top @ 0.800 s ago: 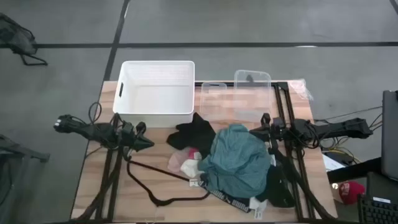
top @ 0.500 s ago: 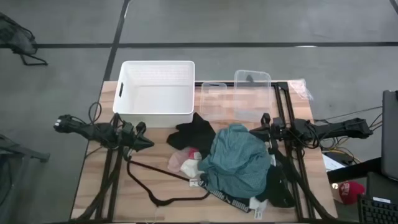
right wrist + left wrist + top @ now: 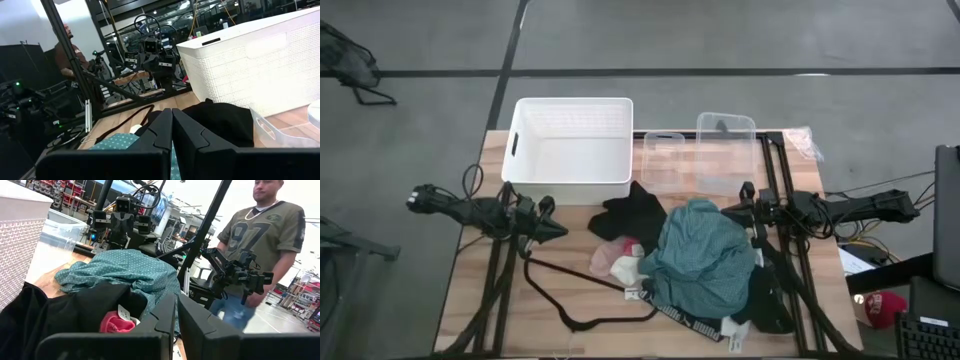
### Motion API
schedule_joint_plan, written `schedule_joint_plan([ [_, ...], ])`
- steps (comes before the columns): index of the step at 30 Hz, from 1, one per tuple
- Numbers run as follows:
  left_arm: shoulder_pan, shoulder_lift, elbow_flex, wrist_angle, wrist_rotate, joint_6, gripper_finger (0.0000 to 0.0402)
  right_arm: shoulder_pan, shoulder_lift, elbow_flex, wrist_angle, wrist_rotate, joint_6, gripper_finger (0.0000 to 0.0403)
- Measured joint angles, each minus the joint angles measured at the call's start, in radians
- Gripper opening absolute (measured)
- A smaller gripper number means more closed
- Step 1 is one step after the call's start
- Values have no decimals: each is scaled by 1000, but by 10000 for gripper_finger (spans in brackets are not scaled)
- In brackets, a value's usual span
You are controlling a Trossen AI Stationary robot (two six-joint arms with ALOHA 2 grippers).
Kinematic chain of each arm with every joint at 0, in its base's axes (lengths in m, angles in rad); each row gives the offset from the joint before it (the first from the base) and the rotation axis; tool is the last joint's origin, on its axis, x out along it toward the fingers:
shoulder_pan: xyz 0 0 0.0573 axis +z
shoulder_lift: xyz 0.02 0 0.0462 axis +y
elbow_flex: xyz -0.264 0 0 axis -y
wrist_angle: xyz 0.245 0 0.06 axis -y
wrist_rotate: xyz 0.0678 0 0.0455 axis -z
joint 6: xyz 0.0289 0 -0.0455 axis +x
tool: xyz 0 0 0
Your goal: Pick & Place Cloths
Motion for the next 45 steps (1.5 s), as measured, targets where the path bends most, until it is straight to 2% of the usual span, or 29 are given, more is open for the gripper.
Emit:
schedule_joint_plan([
  [32,0,0,0,0,0,0,25,0,0,0,31,0,13,8],
  [40,0,0,0,0,0,0,25,0,-1,0,214,9,442,8],
  [43,0,0,0,0,0,0,25,0,0,0,241,81,651,8],
  [45,0,0,0,0,0,0,25,0,0,0,230,101,731,8],
])
